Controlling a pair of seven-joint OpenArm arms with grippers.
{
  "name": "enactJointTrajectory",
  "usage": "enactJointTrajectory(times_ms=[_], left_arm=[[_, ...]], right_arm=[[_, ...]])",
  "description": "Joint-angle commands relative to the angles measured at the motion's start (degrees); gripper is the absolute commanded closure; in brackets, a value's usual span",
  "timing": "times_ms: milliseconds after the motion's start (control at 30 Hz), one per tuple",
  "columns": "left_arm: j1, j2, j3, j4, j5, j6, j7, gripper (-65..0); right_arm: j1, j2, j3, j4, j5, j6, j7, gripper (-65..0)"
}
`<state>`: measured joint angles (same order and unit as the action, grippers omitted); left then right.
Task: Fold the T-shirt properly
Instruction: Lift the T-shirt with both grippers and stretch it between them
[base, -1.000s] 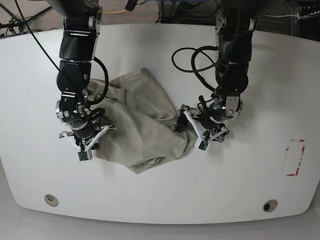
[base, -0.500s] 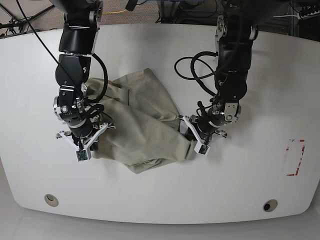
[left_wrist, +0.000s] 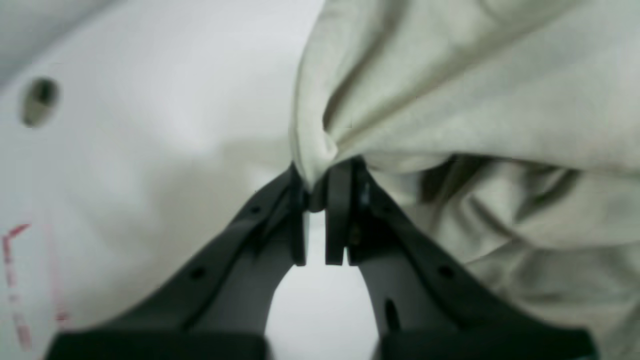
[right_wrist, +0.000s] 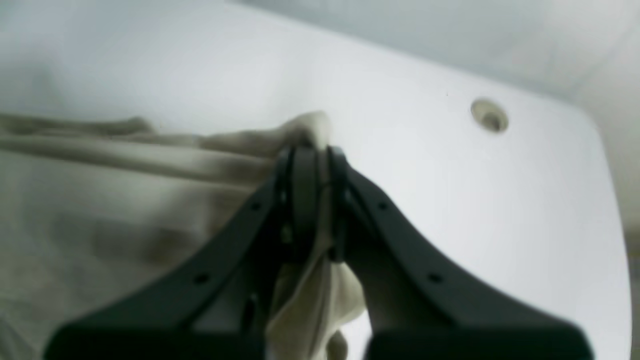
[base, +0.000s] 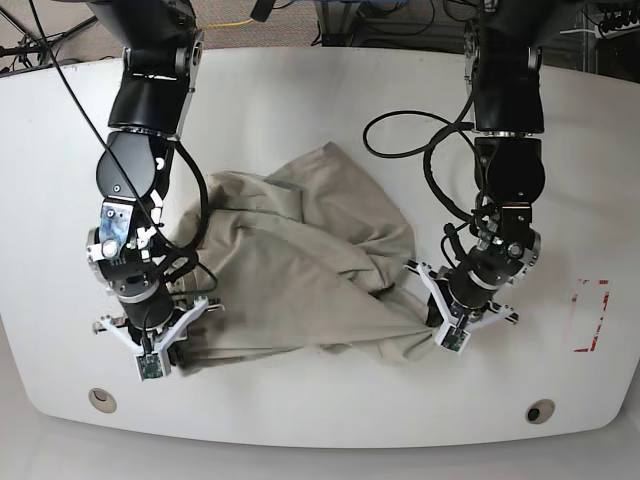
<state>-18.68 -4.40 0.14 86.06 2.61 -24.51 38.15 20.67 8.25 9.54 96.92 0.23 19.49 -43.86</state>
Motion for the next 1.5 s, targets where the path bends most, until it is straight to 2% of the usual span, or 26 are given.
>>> enactJointTrajectory(times_ms=[0,233,400,533,700,867,1000,1167,1367,1467], left_arm=[[-1.5,-1.27,-0.19,4.44,-0.28,0.38,0.13,0.0],[-2.55,-5.13,-0.71,14.55,-0.28,0.38,4.0,0.0],[-7.21,-5.84,-4.14,18.95,-0.28,0.38,8.49,0.0],[-14.16,-6.8,-7.57,20.09,-0.28,0.12,13.32,0.0],[-22.07,-10.06,-7.75,20.18,-0.28,-4.54,16.75,0.0],[-28.31,-11.82,-7.57,24.14,-0.02,-7.88,24.05,0.0],[-29.81,-12.08,-6.16,24.66,-0.28,-10.43,28.18,0.0],[-23.21,-12.26,-5.72,28.88,-0.11,-15.18,33.45,0.0],[-10.73,-11.99,-6.43,29.23,-0.19,-15.49,34.95,0.0],[-3.96,-11.9,-7.75,29.23,-0.19,-15.49,34.95,0.0]], right_arm=[[3.11,1.11,0.26,1.67,-0.45,-0.63,0.82,0.0],[13.05,1.2,0.17,1.93,-0.45,4.38,-4.89,0.0],[20.43,1.2,0.17,1.67,-0.45,5.61,-7.18,0.0],[26.94,1.38,-1.5,1.49,-0.63,6.32,-9.46,0.0],[33.27,1.46,-5.1,2.81,-0.63,6.4,-12.63,0.0],[36.7,1.9,-5.28,6.33,-0.71,7.81,-15.79,0.0],[36.08,2.25,-5.54,7.03,-0.71,8.25,-16.06,0.0],[27.29,2.78,-5.19,12.13,-0.71,8.25,-16.06,0.0],[14.28,3.13,-3.52,14.77,-0.36,8.25,-15.79,0.0],[8.48,1.02,-0.88,15.12,-0.36,8.34,-15.7,0.0]])
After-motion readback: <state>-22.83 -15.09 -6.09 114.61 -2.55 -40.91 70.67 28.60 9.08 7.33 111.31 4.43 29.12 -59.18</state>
